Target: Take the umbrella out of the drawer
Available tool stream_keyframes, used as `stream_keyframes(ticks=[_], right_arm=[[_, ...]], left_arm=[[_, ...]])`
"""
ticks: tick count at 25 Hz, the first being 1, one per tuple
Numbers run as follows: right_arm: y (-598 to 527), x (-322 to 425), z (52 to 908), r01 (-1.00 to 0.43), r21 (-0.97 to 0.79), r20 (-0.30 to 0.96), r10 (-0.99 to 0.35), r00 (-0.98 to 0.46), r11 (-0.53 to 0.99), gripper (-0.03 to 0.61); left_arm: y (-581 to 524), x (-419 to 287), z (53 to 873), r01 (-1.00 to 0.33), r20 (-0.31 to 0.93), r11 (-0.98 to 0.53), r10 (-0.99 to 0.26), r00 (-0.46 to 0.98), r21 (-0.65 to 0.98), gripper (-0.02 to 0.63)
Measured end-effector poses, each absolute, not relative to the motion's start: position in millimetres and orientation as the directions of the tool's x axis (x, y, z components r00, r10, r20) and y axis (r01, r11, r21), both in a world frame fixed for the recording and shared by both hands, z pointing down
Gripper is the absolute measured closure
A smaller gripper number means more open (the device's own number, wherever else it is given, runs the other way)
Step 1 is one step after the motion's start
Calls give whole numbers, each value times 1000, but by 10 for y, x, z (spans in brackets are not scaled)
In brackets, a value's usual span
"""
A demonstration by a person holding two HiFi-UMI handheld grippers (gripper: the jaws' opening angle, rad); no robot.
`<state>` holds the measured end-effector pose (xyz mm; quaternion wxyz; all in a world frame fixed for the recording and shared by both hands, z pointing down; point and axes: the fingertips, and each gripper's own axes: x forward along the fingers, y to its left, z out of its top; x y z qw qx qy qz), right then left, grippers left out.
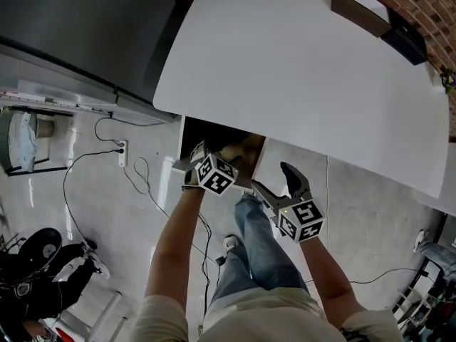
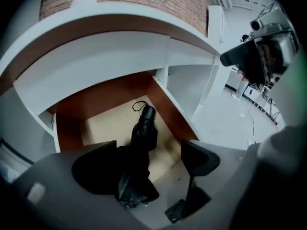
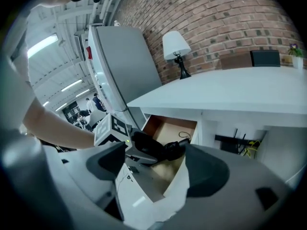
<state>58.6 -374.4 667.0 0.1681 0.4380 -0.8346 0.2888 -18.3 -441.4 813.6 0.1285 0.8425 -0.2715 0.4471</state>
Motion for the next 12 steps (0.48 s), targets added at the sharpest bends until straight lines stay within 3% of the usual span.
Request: stream_keyframes(ticks=[12], right_arm=[[-3776, 727, 6982, -820, -388, 524, -632, -571, 420, 196]], left_arm=[[-4662, -202, 8972, -435, 905, -890, -292, 310, -138, 193]])
